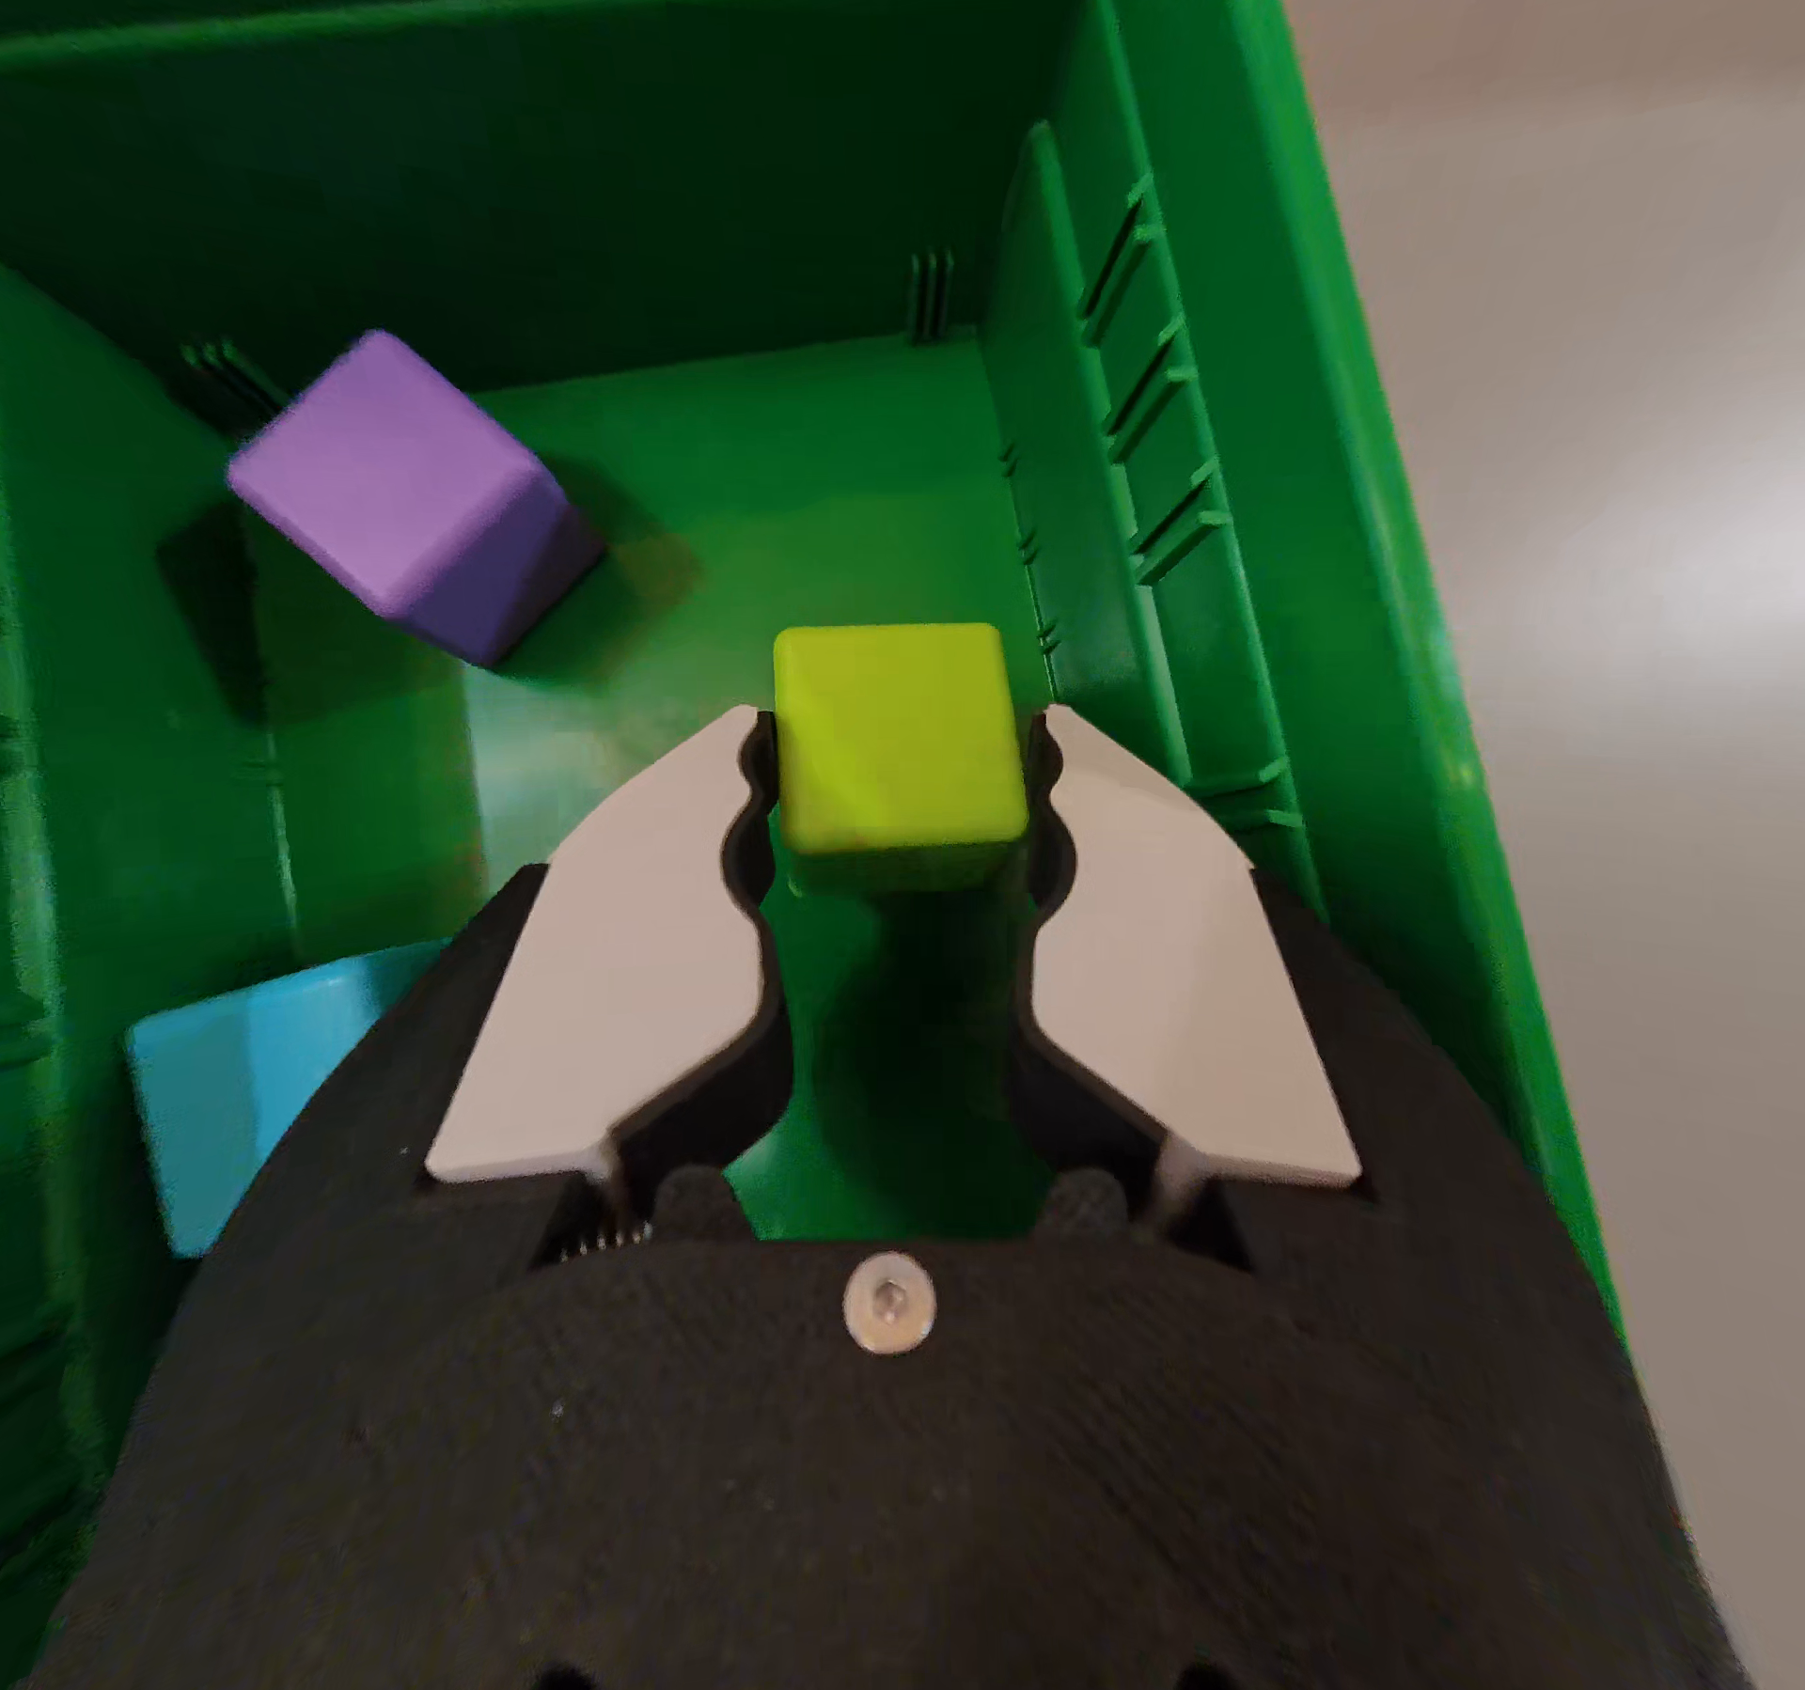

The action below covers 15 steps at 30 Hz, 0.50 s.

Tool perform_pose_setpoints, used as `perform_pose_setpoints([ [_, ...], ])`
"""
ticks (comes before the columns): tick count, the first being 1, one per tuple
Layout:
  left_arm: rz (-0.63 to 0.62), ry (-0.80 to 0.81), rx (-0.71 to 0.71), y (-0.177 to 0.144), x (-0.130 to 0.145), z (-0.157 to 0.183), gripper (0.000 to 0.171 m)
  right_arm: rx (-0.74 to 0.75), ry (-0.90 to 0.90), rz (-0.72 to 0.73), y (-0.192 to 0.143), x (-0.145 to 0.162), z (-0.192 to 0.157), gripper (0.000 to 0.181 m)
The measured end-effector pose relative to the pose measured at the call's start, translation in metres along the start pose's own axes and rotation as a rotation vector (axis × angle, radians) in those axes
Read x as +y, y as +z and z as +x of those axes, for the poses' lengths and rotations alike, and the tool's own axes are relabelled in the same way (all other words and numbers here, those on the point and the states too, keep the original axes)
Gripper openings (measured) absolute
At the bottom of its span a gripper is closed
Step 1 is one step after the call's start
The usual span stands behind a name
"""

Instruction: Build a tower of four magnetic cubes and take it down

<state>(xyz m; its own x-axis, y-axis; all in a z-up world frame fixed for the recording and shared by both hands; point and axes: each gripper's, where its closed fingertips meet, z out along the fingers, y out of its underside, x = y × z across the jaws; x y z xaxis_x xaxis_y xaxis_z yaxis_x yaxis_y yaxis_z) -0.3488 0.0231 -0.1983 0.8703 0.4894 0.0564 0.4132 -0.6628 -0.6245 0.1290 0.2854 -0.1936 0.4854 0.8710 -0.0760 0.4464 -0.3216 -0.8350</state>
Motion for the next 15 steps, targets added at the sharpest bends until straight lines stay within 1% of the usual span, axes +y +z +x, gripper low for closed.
perform_pose_setpoints([
  [2, 0.061, 0.013, -0.007, -0.017, -0.013, -0.004, 0.053, -0.001, 0.003, 0.001, 0.000, 0.000, 0.000, 0.050],
  [4, 0.156, 0.014, -0.018, -0.041, -0.033, -0.006, 0.053, -0.004, 0.004, 0.001, 0.000, 0.000, -0.001, 0.050],
  [5, 0.212, 0.023, -0.009, -0.055, -0.044, -0.003, 0.052, -0.004, 0.003, -0.001, 0.000, 0.000, -0.001, 0.050],
  [7, 0.335, 0.072, 0.045, -0.087, -0.069, 0.014, 0.051, -0.004, -0.001, -0.002, 0.001, 0.000, -0.002, 0.050],
  [10, 0.497, 0.167, 0.170, -0.134, -0.102, 0.062, 0.051, -0.003, -0.007, -0.009, 0.001, 0.001, -0.002, 0.050],
  [12, 0.574, 0.265, 0.299, -0.157, -0.115, 0.109, 0.052, 0.000, -0.011, -0.014, 0.000, 0.004, -0.003, 0.050],
  [14, 0.609, 0.403, 0.451, -0.169, -0.119, 0.164, 0.052, 0.009, -0.014, -0.014, -0.004, 0.006, -0.001, 0.050],
  [15, 0.620, 0.504, 0.548, -0.172, -0.113, 0.195, 0.052, 0.015, -0.013, -0.011, -0.007, 0.007, 0.000, 0.050],
])
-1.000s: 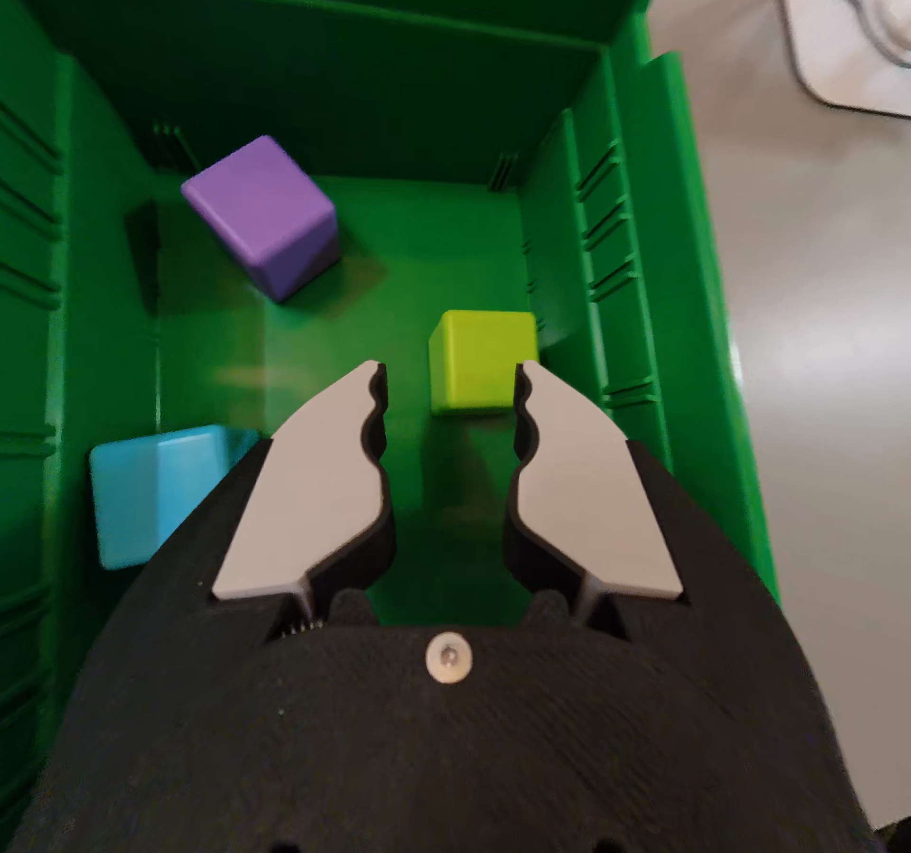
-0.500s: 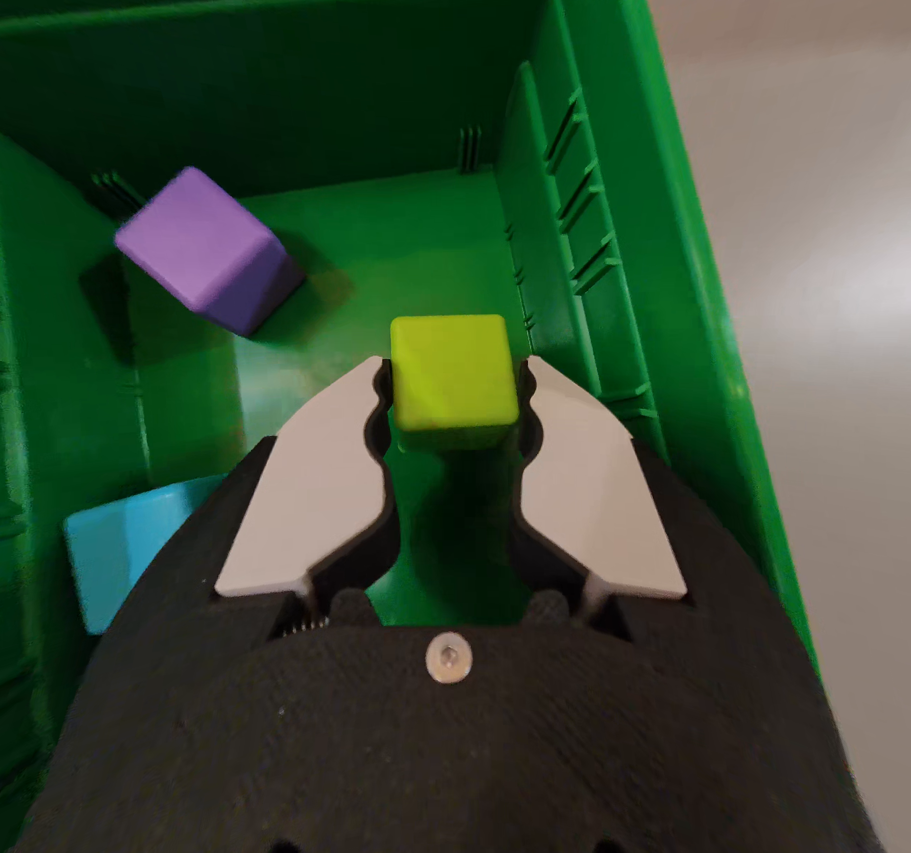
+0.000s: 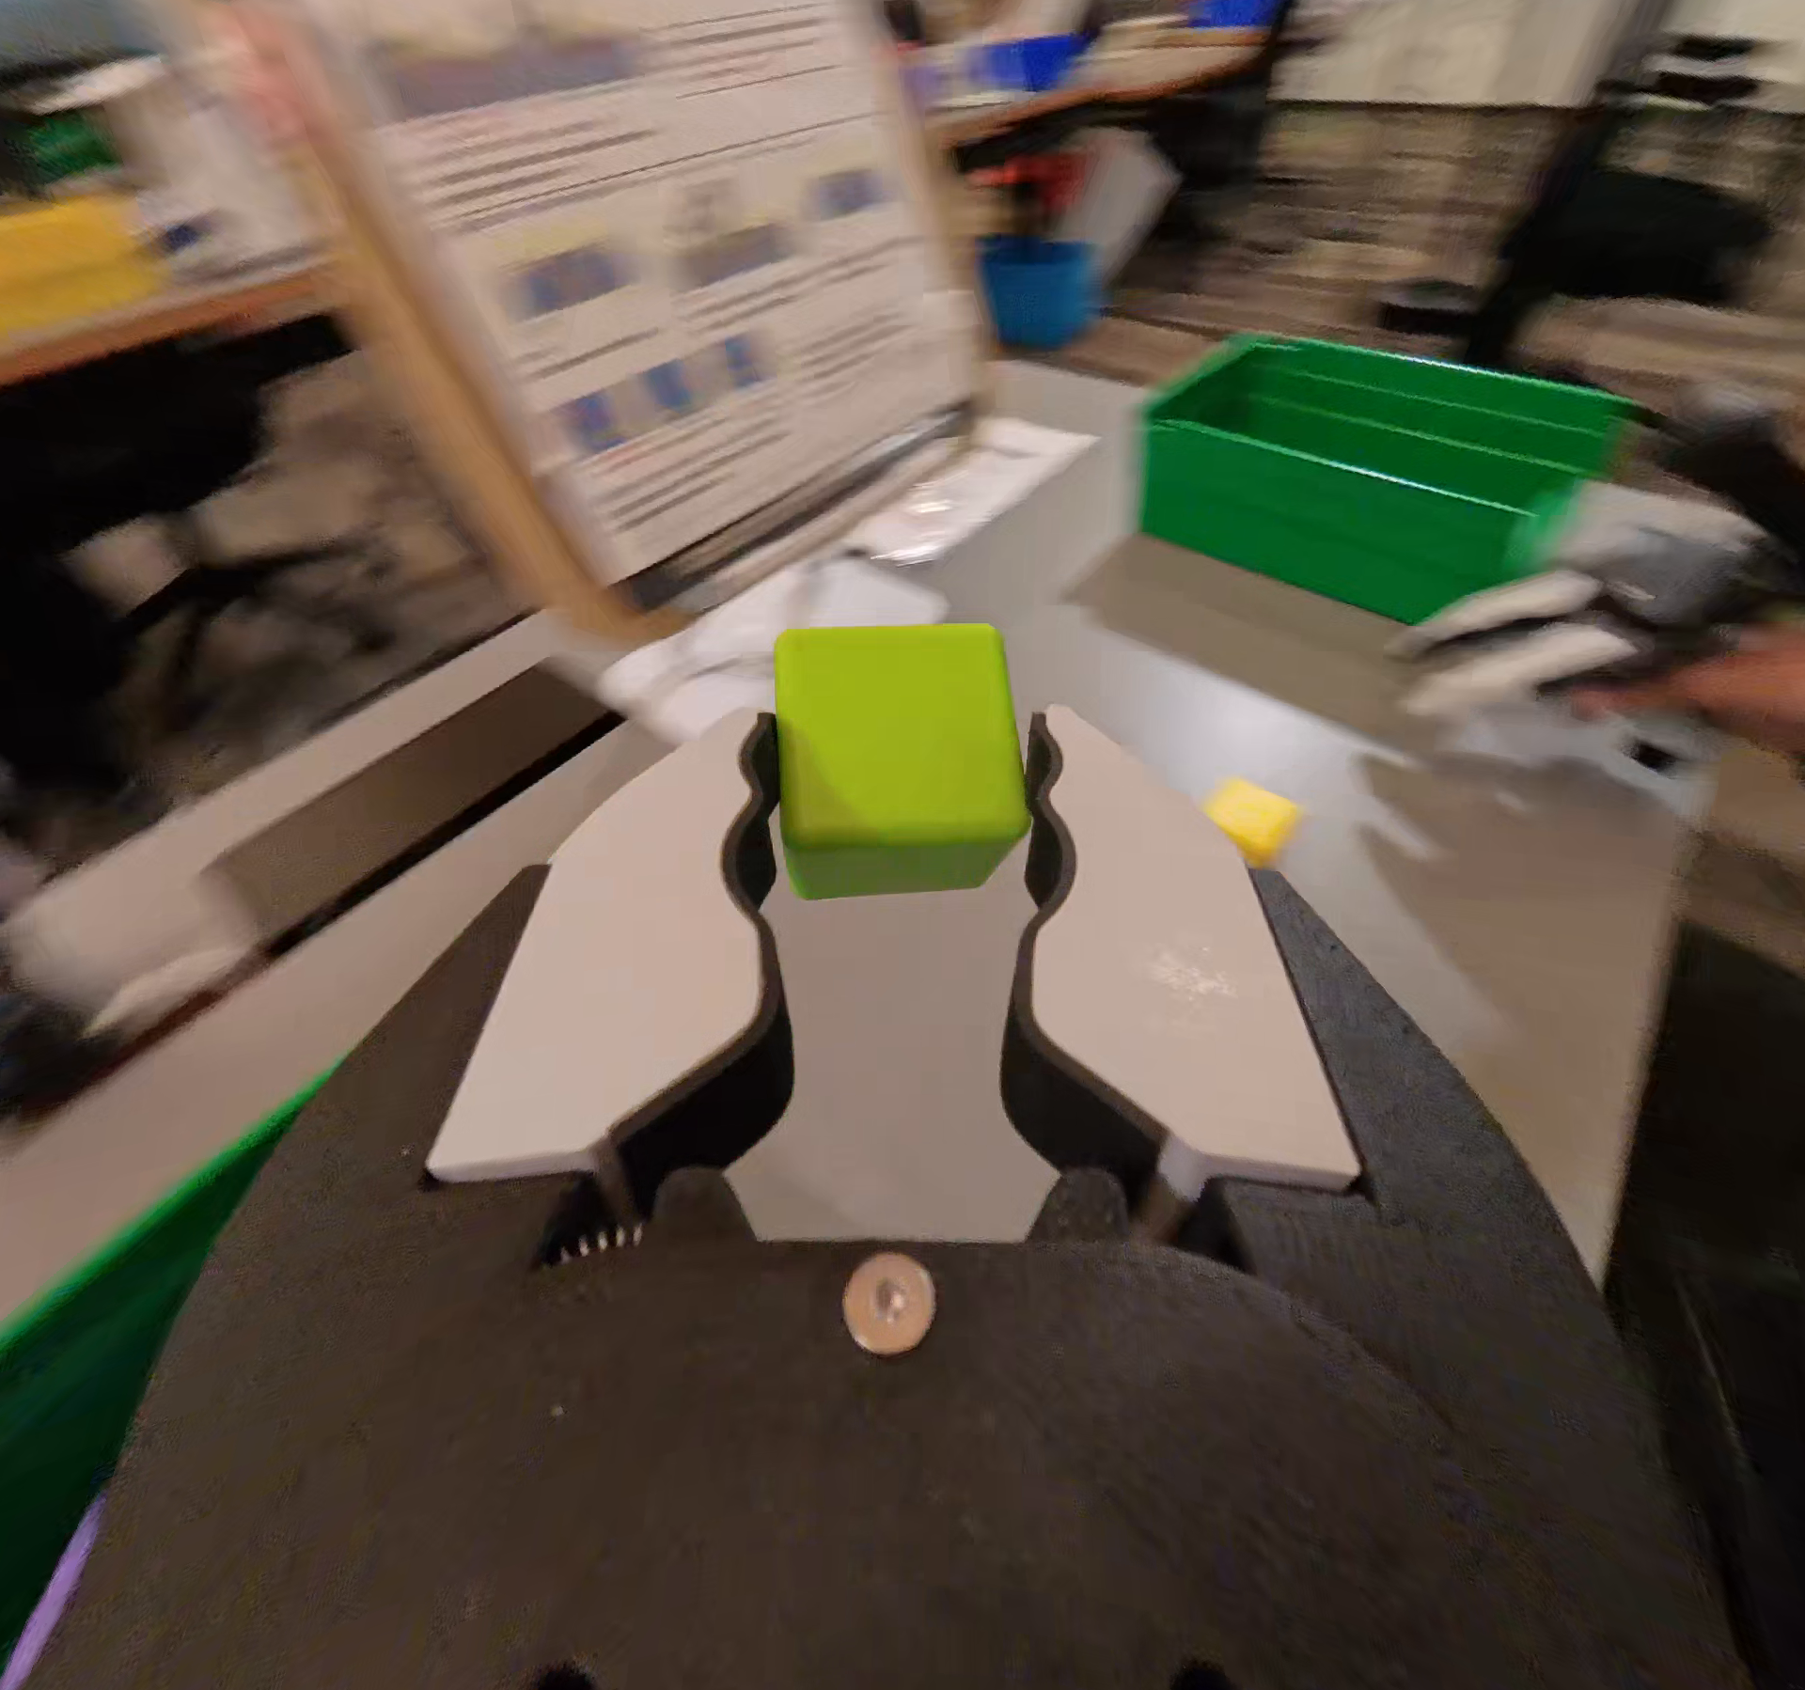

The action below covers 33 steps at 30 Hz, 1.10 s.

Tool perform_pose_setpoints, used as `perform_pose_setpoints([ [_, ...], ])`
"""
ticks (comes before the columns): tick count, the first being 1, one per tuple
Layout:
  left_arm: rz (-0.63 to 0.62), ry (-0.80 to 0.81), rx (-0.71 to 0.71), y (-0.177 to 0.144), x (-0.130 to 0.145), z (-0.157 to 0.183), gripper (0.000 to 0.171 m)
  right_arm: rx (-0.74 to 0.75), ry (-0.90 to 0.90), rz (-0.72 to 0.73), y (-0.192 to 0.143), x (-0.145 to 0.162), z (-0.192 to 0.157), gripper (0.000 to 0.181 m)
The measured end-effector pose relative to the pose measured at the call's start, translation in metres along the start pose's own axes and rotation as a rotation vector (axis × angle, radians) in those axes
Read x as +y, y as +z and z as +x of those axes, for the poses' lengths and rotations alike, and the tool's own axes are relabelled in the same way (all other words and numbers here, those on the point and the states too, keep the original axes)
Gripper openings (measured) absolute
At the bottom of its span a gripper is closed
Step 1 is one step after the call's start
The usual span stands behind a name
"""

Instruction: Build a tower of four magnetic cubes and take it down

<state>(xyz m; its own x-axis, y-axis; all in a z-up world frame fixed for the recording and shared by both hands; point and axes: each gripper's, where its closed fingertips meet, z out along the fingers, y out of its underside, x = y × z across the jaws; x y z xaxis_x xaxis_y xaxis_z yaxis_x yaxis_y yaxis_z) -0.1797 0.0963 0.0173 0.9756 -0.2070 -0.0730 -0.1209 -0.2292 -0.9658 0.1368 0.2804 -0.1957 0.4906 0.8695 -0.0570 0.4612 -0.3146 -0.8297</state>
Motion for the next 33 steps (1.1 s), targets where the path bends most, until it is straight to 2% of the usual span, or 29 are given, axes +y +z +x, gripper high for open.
perform_pose_setpoints([
  [2, 0.045, 0.120, 0.261, 0.030, -0.003, 0.060, 0.052, 0.018, 0.014, 0.017, -0.006, 0.000, 0.003, 0.049],
  [5, 0.067, 0.126, 0.524, 0.075, 0.007, 0.125, 0.052, 0.041, 0.048, 0.093, -0.019, -0.009, 0.008, 0.043],
  [7, -0.007, 0.115, 0.640, 0.104, 0.027, 0.155, 0.052, 0.050, 0.057, 0.111, -0.026, -0.008, 0.008, 0.042],
  [9, -0.116, 0.166, 0.676, 0.130, 0.057, 0.171, 0.052, 0.092, 0.021, 0.088, -0.032, 0.000, 0.011, 0.043],
  [12, -0.201, 0.220, 0.689, 0.156, 0.087, 0.178, 0.053, 0.187, -0.064, 0.053, -0.042, 0.011, 0.017, 0.046],
  [16, -0.173, 0.128, 0.772, 0.171, 0.086, 0.183, 0.052, 0.237, -0.104, 0.048, -0.054, 0.018, 0.018, 0.046],
  [24, -0.242, 0.155, 0.796, 0.188, 0.101, 0.184, 0.053, 0.280, -0.062, 0.043, -0.070, 0.029, 0.027, 0.046],
  [33, -0.283, 0.171, 0.791, 0.191, 0.106, 0.177, 0.053, 0.280, -0.034, 0.042, -0.075, 0.034, 0.030, 0.046],
])
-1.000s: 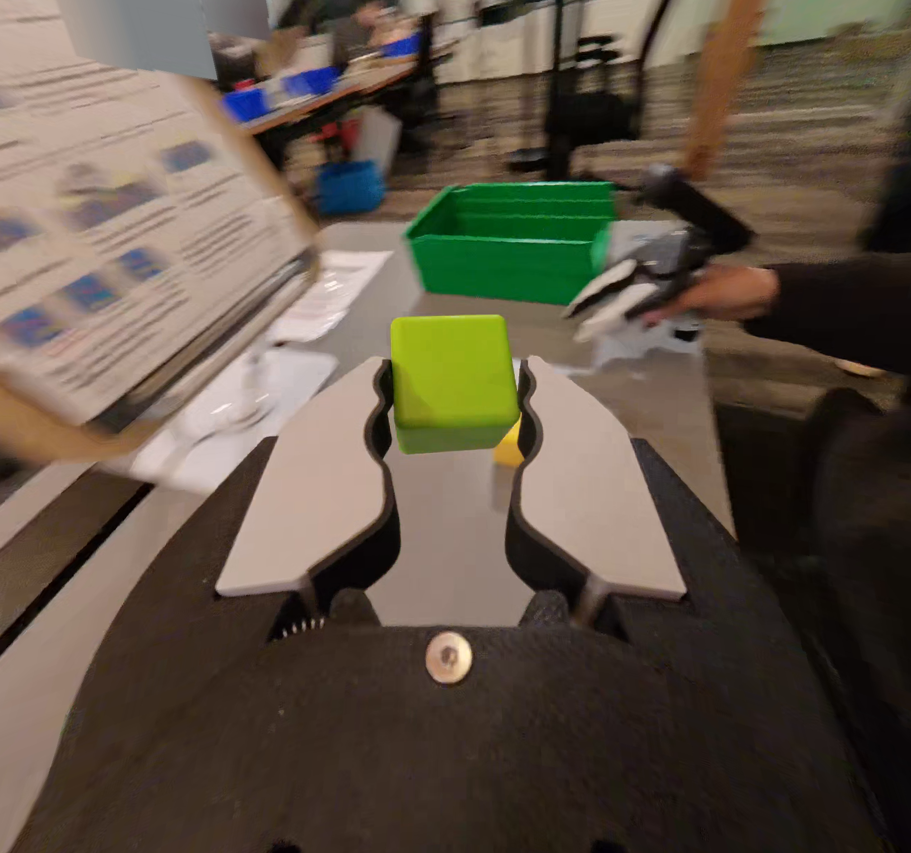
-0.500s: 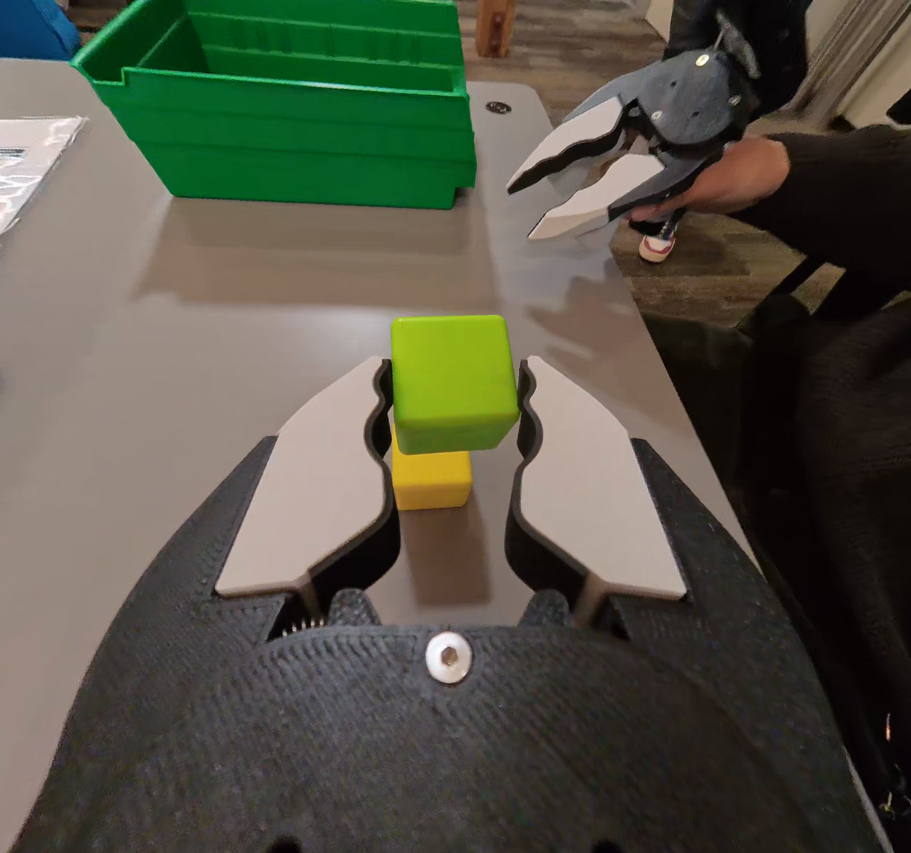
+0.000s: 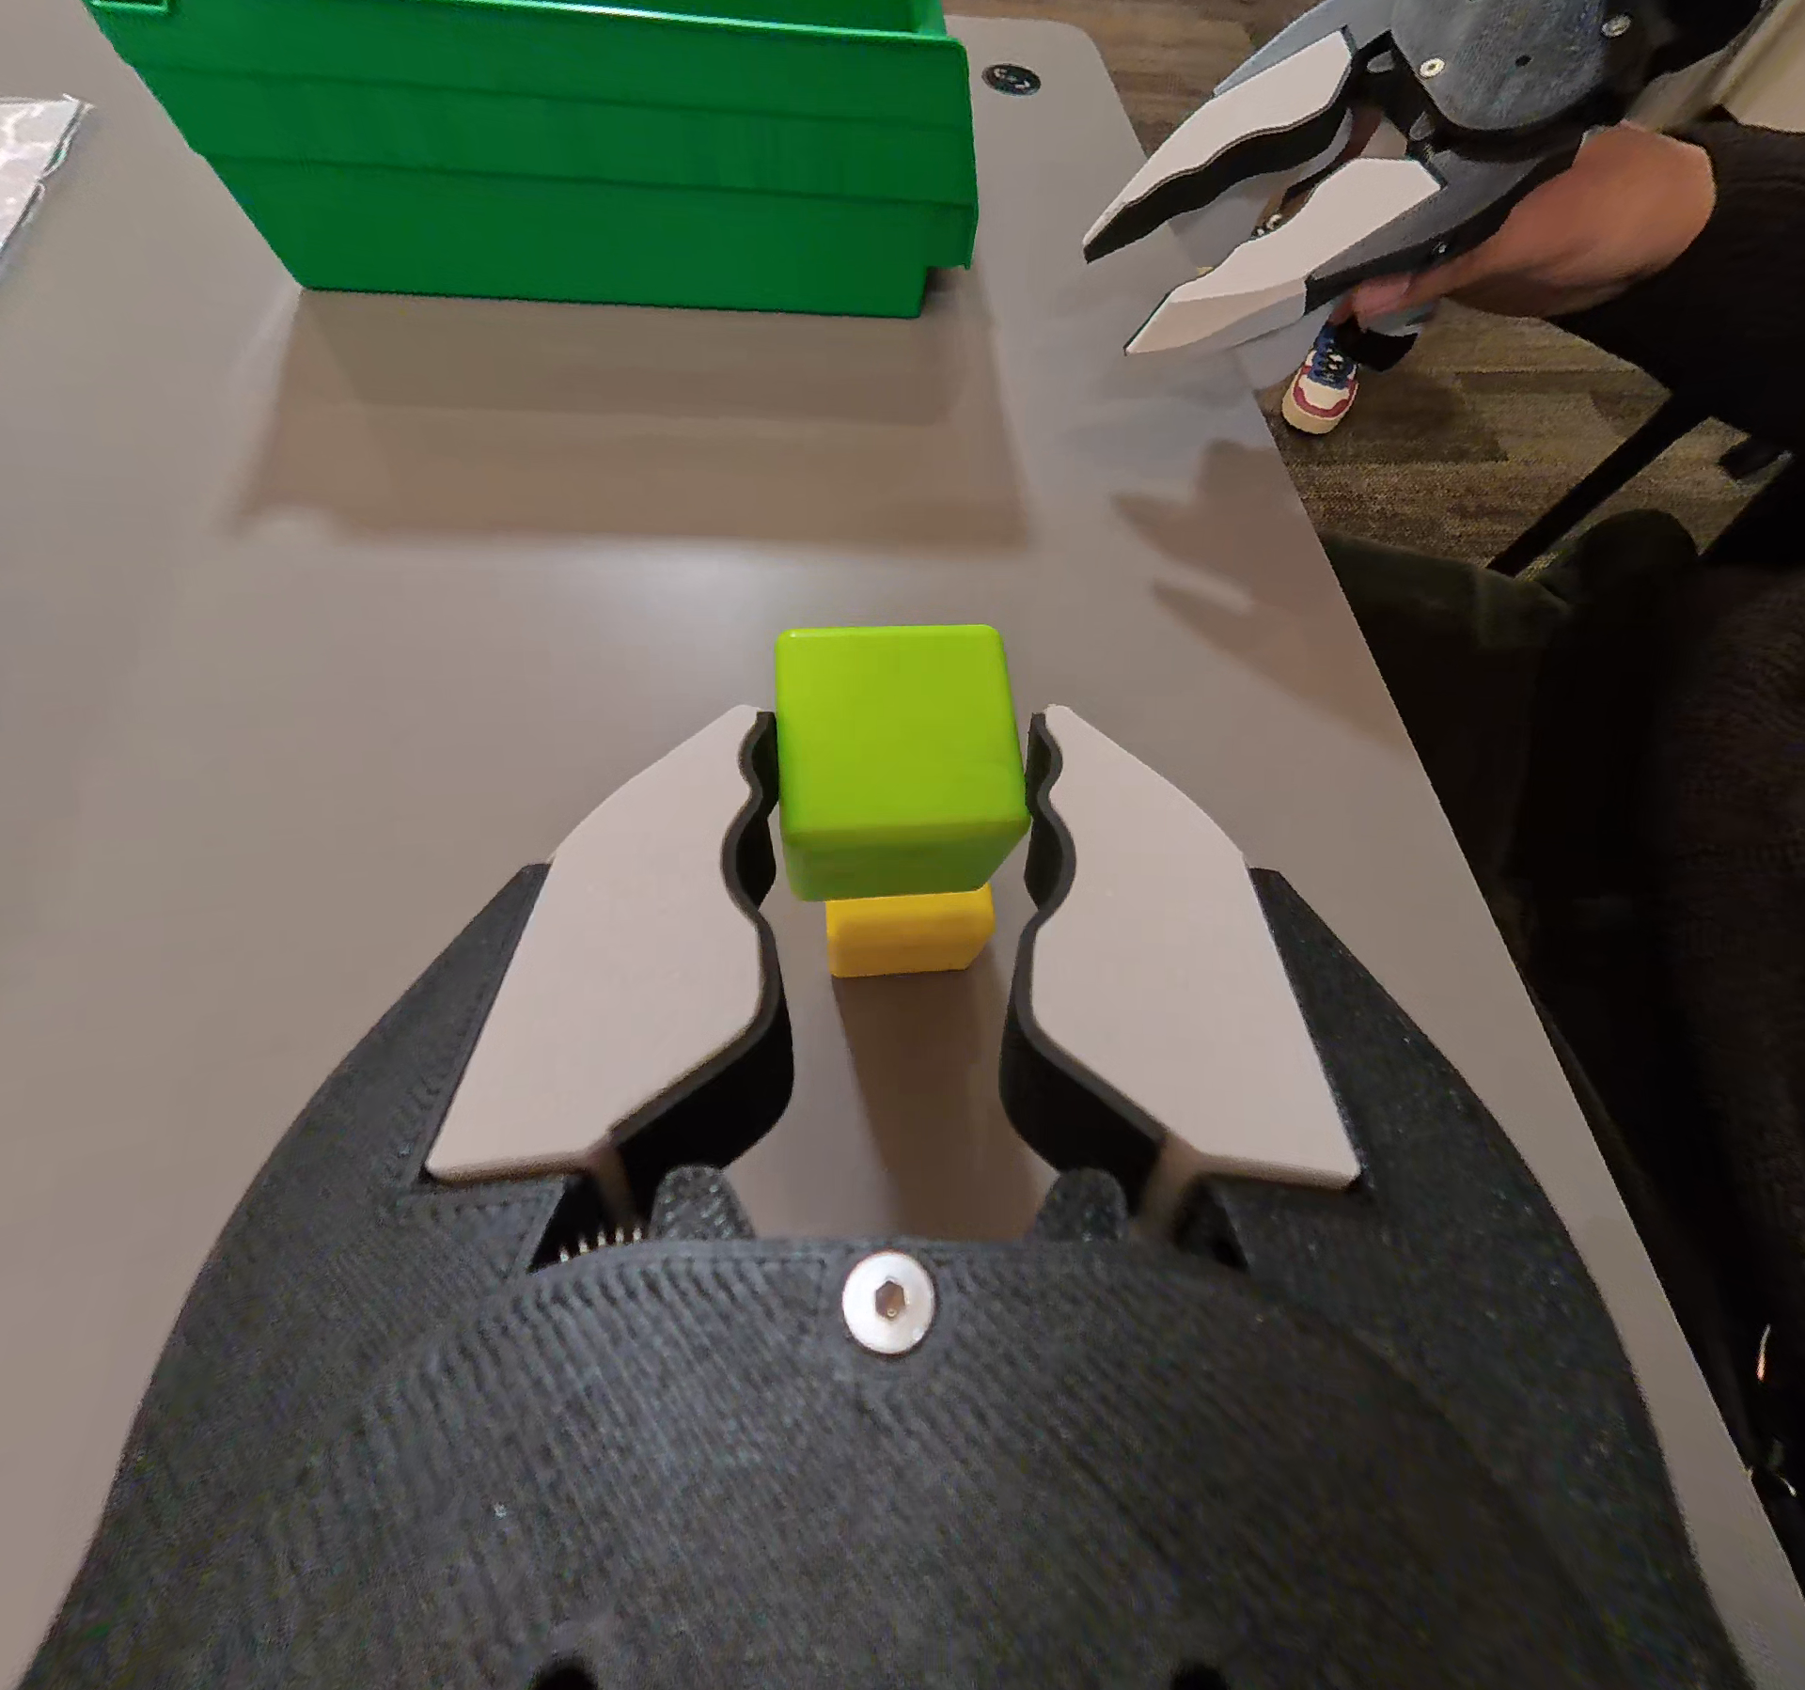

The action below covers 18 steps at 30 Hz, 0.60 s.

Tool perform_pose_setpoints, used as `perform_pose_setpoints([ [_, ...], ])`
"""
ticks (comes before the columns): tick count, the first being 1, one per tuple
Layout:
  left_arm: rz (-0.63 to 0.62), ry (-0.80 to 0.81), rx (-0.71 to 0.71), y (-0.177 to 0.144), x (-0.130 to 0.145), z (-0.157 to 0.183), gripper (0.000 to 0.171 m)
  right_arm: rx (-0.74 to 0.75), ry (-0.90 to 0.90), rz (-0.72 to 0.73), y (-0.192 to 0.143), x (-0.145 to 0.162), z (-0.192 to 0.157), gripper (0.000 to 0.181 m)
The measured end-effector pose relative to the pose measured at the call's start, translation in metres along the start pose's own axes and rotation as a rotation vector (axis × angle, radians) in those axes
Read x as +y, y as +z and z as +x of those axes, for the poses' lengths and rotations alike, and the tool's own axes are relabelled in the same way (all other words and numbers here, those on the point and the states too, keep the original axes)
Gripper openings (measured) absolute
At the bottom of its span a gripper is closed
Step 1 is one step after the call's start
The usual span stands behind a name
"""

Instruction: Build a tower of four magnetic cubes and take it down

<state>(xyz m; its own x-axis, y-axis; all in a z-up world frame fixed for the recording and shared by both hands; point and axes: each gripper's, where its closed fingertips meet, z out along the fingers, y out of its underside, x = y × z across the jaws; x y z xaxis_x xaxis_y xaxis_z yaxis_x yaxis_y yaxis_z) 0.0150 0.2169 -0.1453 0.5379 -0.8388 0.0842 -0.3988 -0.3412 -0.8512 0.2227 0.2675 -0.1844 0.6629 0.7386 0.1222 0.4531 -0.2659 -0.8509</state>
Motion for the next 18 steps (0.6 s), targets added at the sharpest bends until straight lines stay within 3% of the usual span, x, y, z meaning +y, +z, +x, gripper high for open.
perform_pose_setpoints([
  [18, -0.038, -0.004, 0.012, 0.0053, 0.0092, 0.0030, 0.052, -0.014, 0.009, 0.003, 0.0004, -0.0007, -0.0019, 0.046],
])
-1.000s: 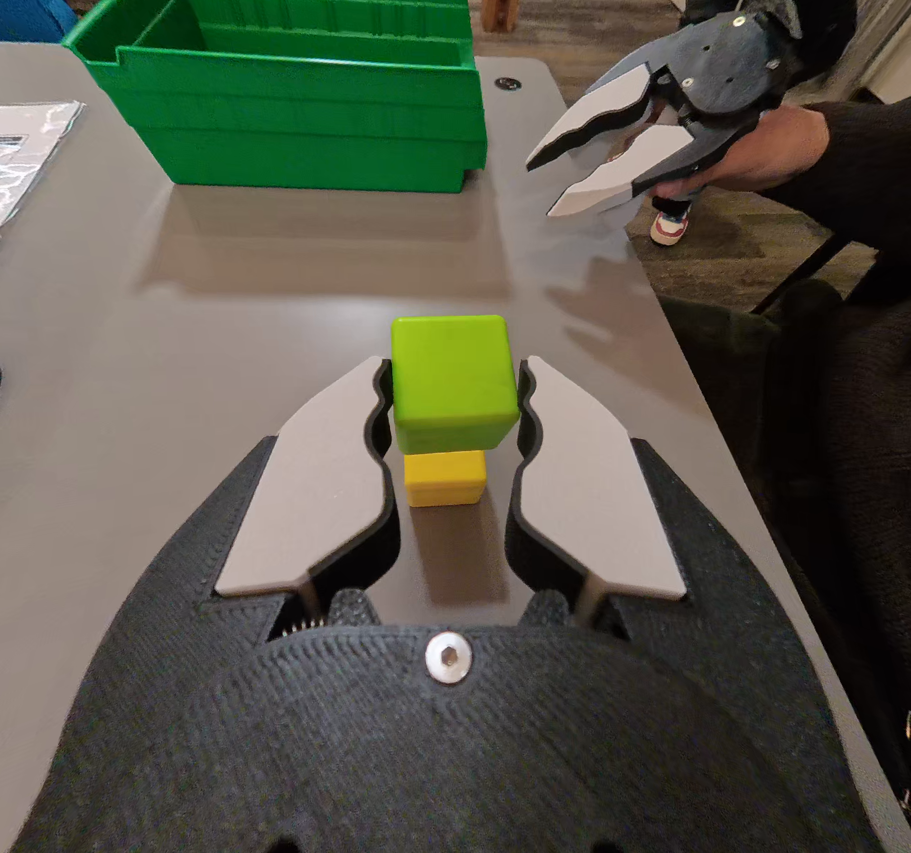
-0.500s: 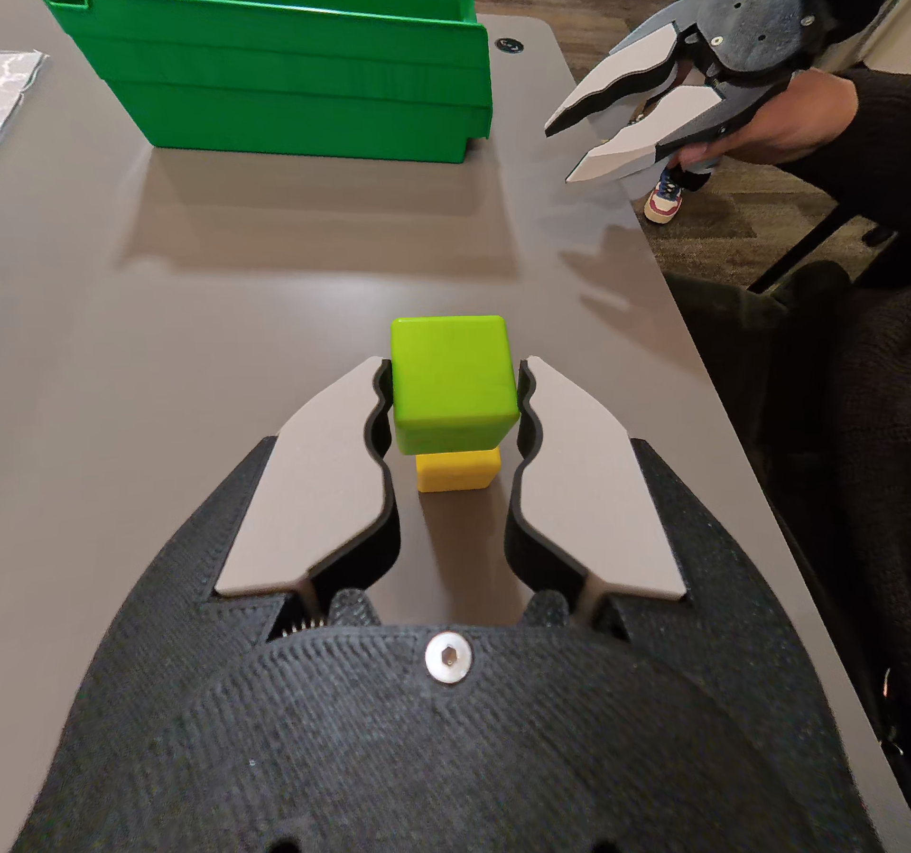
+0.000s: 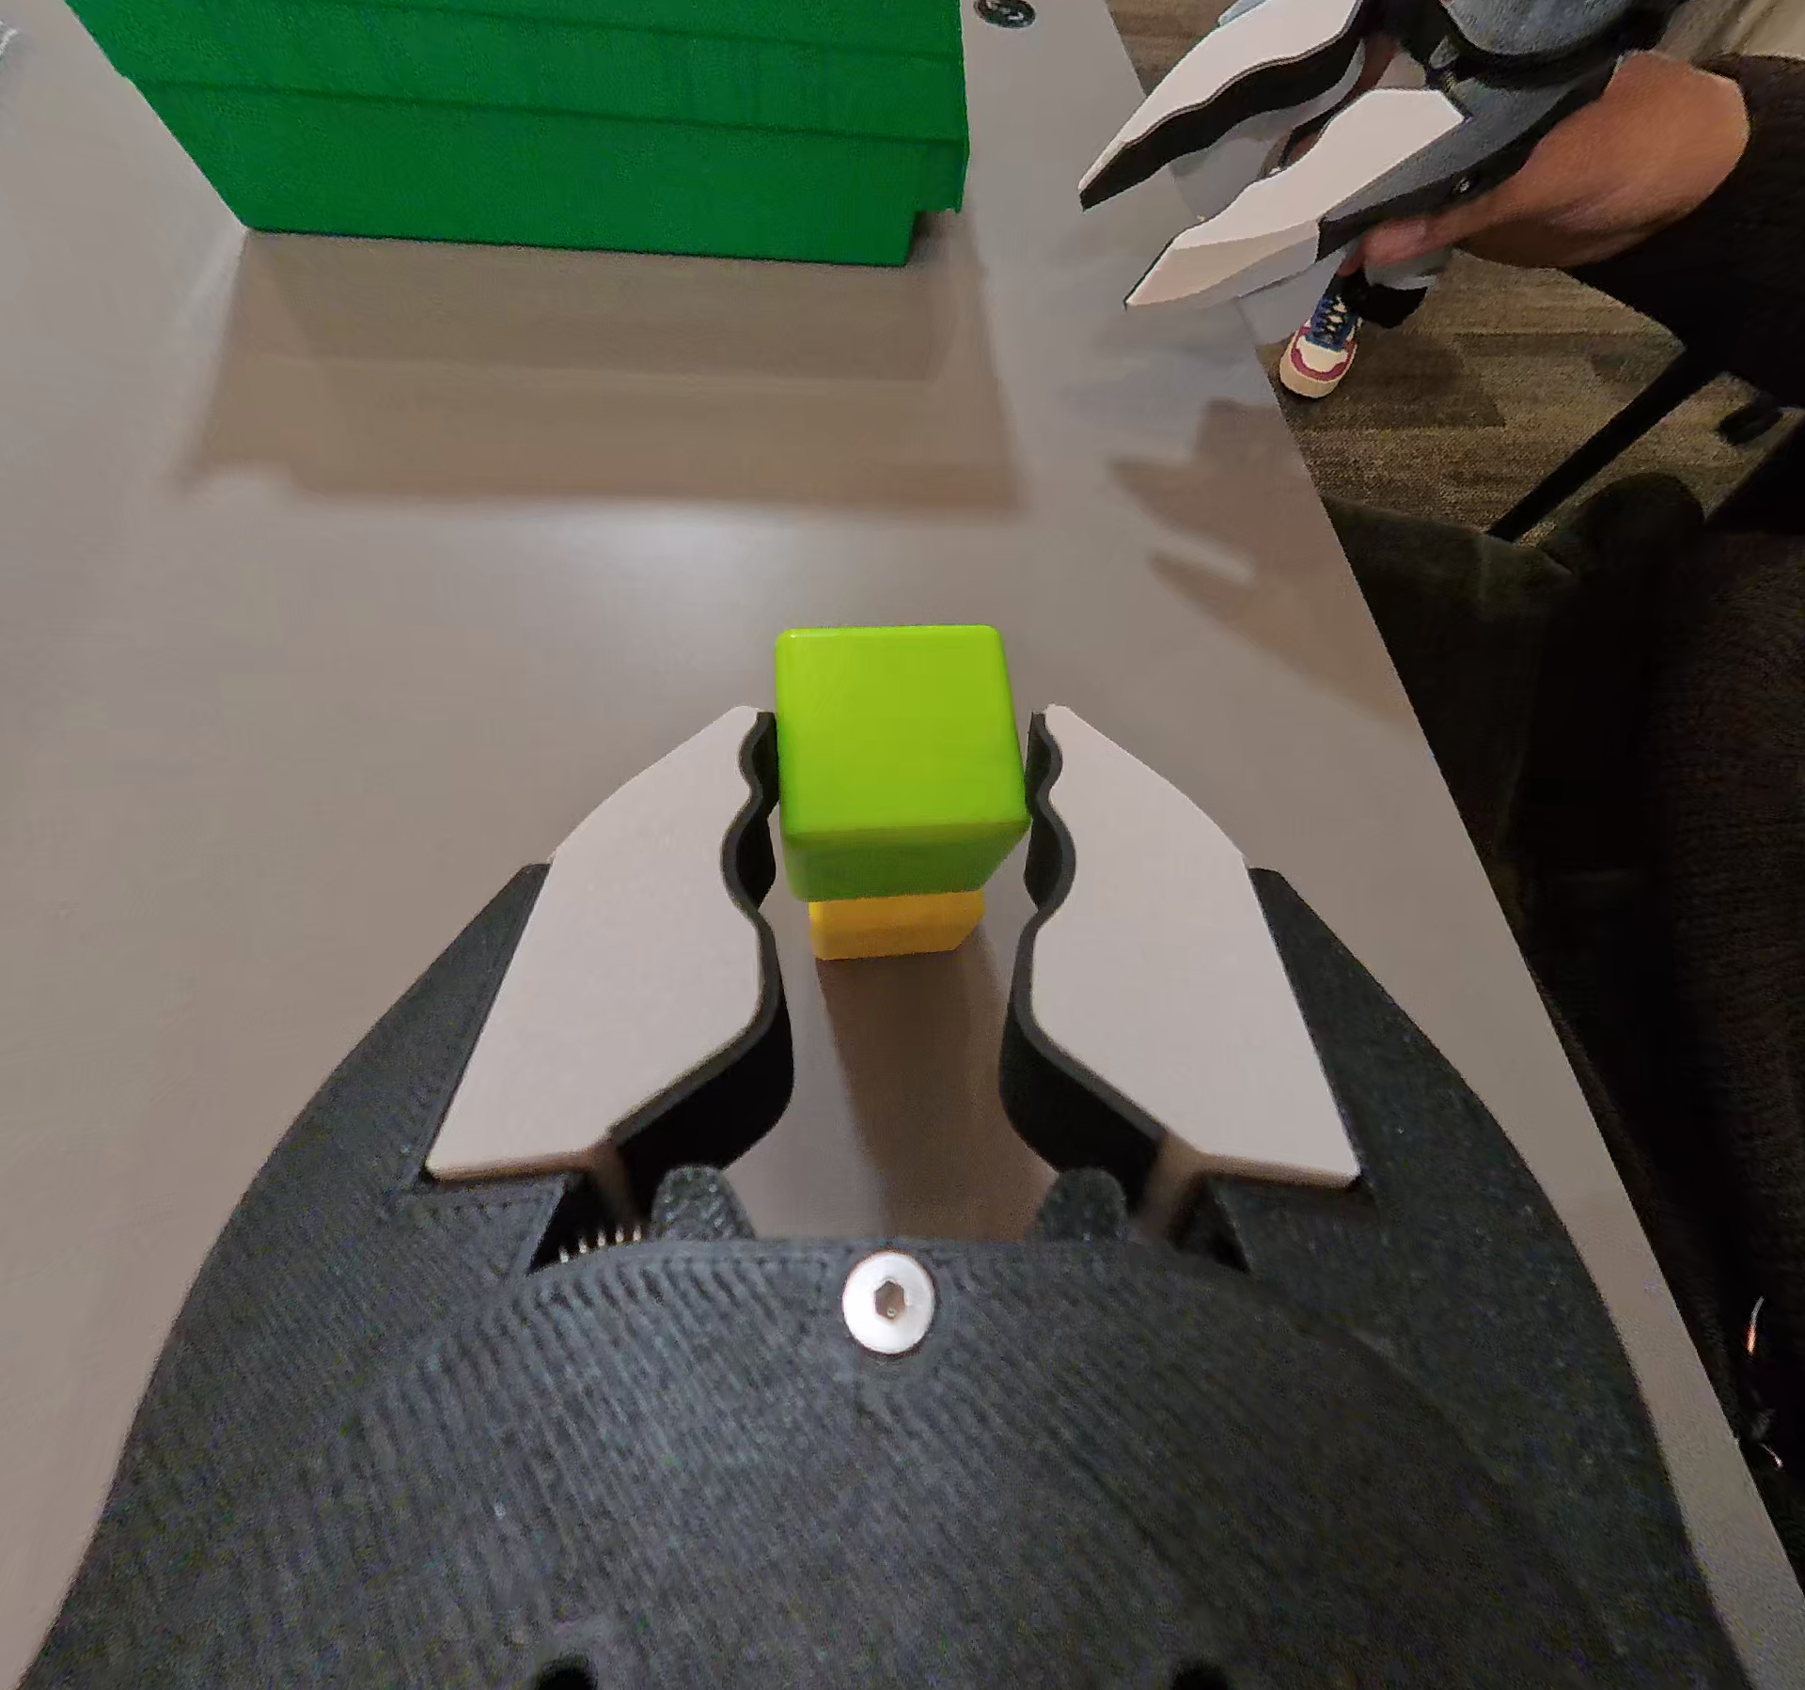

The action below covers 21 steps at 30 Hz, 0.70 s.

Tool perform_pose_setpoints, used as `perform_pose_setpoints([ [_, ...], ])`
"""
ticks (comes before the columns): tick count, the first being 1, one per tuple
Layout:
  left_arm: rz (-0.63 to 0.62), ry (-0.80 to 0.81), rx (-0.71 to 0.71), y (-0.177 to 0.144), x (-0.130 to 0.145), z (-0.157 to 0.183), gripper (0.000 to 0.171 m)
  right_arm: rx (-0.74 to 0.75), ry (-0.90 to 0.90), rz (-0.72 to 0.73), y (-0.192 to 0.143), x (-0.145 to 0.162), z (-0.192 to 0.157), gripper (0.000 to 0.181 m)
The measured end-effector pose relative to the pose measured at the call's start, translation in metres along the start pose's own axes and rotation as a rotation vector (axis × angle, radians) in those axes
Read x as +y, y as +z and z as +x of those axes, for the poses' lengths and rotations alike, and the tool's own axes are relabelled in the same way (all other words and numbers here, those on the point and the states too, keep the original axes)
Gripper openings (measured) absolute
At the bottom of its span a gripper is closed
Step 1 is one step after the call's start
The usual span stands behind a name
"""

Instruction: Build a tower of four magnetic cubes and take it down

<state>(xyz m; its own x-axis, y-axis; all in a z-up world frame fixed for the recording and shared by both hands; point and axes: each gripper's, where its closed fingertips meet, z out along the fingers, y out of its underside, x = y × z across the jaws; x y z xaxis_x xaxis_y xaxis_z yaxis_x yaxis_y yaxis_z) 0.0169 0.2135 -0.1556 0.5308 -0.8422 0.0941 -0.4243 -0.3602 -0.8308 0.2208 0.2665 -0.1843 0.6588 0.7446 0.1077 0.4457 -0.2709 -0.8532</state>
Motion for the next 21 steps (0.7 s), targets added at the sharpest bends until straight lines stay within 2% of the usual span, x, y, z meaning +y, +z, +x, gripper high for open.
perform_pose_setpoints([
  [21, -0.003, 0.001, 0.002, 0.0006, 0.0032, 0.0015, 0.052, -0.005, 0.000, -0.004, 0.0012, 0.0002, -0.0009, 0.046],
])
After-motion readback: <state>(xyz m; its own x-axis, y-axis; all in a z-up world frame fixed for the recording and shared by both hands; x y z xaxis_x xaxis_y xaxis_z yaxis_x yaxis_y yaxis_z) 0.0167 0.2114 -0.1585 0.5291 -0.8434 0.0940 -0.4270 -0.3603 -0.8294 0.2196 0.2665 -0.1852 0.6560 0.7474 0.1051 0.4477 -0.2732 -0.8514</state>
